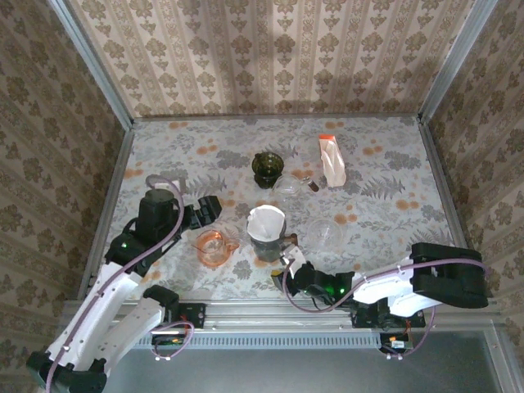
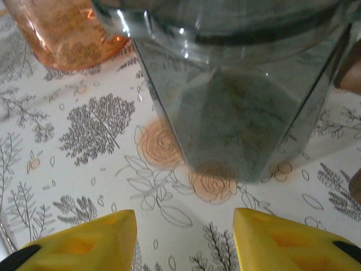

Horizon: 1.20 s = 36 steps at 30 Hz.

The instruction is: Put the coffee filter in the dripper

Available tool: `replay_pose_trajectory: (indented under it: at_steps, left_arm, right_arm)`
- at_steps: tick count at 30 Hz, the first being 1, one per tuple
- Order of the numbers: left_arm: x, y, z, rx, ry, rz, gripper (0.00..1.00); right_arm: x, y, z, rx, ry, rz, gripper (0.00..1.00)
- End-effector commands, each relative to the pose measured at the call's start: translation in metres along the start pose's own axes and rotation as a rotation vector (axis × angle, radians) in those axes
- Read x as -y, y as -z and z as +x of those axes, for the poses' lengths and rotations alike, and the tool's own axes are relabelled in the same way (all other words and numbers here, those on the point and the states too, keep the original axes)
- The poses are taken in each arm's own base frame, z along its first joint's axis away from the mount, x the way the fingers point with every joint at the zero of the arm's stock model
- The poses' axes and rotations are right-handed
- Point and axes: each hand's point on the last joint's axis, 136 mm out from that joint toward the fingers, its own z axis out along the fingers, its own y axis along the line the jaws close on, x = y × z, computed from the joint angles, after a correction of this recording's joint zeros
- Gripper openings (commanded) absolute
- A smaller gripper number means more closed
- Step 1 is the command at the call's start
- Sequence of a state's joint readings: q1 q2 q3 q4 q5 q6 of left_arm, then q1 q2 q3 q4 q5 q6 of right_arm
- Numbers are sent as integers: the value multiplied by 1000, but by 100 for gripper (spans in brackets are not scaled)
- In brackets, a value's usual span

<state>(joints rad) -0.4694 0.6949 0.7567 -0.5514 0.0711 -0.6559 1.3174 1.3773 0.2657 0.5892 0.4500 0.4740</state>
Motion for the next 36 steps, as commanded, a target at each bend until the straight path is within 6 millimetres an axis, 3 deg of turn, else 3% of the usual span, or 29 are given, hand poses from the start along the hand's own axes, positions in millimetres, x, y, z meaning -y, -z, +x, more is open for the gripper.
replay_pose_trajectory:
  at_steps: [1, 18, 23, 32, 36]
  left_arm:
    - [-2, 9, -3, 12, 11, -14, 100]
    - [-7, 10, -9, 32, 31, -31, 100]
    - [-5, 9, -10, 32, 32, -18, 100]
    - [0, 7, -12, 34, 43, 6, 100]
    - [2, 11, -13, 38, 46, 13, 100]
  right_arm:
    - [2, -5, -23, 97, -41, 33, 49]
    - [16, -6, -9, 65, -124, 31, 47]
    - [21, 0, 7, 29, -147, 48, 49]
    - [15, 16, 11, 36, -251, -12, 51]
    - [14, 11, 11, 33, -307, -10, 50]
